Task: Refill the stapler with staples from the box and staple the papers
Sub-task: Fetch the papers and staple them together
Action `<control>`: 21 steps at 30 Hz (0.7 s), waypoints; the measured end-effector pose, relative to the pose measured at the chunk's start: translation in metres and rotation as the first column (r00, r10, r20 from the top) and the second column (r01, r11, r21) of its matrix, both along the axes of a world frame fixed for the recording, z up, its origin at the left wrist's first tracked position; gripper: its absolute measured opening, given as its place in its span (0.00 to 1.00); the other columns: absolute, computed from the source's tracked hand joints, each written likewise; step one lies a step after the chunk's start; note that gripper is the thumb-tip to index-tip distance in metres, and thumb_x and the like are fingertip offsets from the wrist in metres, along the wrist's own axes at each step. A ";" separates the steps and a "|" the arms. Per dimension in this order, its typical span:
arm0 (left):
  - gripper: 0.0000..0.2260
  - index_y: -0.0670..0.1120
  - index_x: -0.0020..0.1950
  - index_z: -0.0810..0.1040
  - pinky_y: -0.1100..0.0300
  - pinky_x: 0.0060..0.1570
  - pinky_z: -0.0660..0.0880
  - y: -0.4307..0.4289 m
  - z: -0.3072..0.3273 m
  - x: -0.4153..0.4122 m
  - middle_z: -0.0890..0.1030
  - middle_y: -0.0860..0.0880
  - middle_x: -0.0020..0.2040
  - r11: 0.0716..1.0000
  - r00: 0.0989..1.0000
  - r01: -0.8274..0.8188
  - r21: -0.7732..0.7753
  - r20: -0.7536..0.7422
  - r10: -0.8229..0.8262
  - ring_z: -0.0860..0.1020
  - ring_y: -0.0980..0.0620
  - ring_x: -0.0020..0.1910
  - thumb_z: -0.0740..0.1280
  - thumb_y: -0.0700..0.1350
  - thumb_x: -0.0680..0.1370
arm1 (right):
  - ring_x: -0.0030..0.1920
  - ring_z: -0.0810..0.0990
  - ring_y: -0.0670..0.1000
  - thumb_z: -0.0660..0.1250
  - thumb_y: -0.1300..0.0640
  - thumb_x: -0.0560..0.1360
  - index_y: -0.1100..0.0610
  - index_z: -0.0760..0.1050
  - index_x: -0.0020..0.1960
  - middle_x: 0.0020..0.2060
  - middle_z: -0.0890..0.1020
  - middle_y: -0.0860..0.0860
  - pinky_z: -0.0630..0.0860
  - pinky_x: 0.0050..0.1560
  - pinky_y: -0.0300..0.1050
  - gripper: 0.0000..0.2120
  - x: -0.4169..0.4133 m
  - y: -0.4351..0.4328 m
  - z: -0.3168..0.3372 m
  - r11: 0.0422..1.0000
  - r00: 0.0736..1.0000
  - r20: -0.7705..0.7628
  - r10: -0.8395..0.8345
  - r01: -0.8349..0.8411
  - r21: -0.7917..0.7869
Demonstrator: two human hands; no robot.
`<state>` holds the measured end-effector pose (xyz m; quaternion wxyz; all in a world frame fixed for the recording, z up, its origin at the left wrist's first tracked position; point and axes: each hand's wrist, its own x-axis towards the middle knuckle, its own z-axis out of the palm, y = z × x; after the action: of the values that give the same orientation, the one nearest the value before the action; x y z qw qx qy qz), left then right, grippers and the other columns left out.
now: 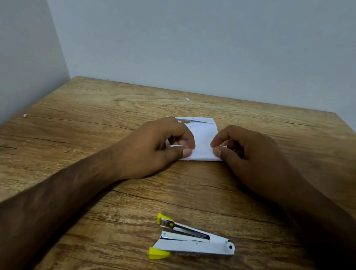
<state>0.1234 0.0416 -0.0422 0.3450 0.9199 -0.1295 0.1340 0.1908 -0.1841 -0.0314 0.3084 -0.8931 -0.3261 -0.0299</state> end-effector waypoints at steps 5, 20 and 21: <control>0.09 0.52 0.53 0.84 0.64 0.49 0.74 0.006 0.001 0.001 0.81 0.58 0.48 1.000 1.000 0.011 0.001 -0.024 -0.011 0.79 0.58 0.49 0.77 0.45 0.73 | 0.38 0.77 0.38 0.69 0.52 0.76 0.45 0.80 0.48 0.38 0.81 0.42 0.66 0.36 0.35 0.03 0.001 0.000 -0.001 1.000 1.000 -0.005 -0.010 0.010 0.013; 0.04 0.51 0.45 0.84 0.63 0.36 0.73 -0.002 0.005 -0.010 0.80 0.55 0.39 0.987 0.992 0.118 0.107 0.038 -0.122 0.78 0.55 0.38 0.76 0.49 0.74 | 0.43 0.80 0.41 0.75 0.49 0.70 0.42 0.83 0.46 0.41 0.81 0.42 0.77 0.42 0.37 0.05 -0.003 -0.013 0.013 0.977 0.986 -0.029 0.163 -0.166 -0.135; 0.05 0.51 0.45 0.84 0.63 0.36 0.73 -0.003 0.006 -0.010 0.80 0.55 0.40 0.982 0.990 0.124 0.141 0.051 -0.133 0.78 0.55 0.38 0.75 0.51 0.74 | 0.44 0.80 0.41 0.74 0.47 0.70 0.42 0.84 0.47 0.43 0.81 0.42 0.76 0.43 0.37 0.06 -0.004 -0.015 0.015 0.971 0.982 -0.041 0.184 -0.188 -0.146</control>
<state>0.1133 0.0385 -0.0360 0.2849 0.9268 -0.2077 0.1296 0.1868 -0.1989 -0.0160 0.2468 -0.8795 -0.4053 0.0359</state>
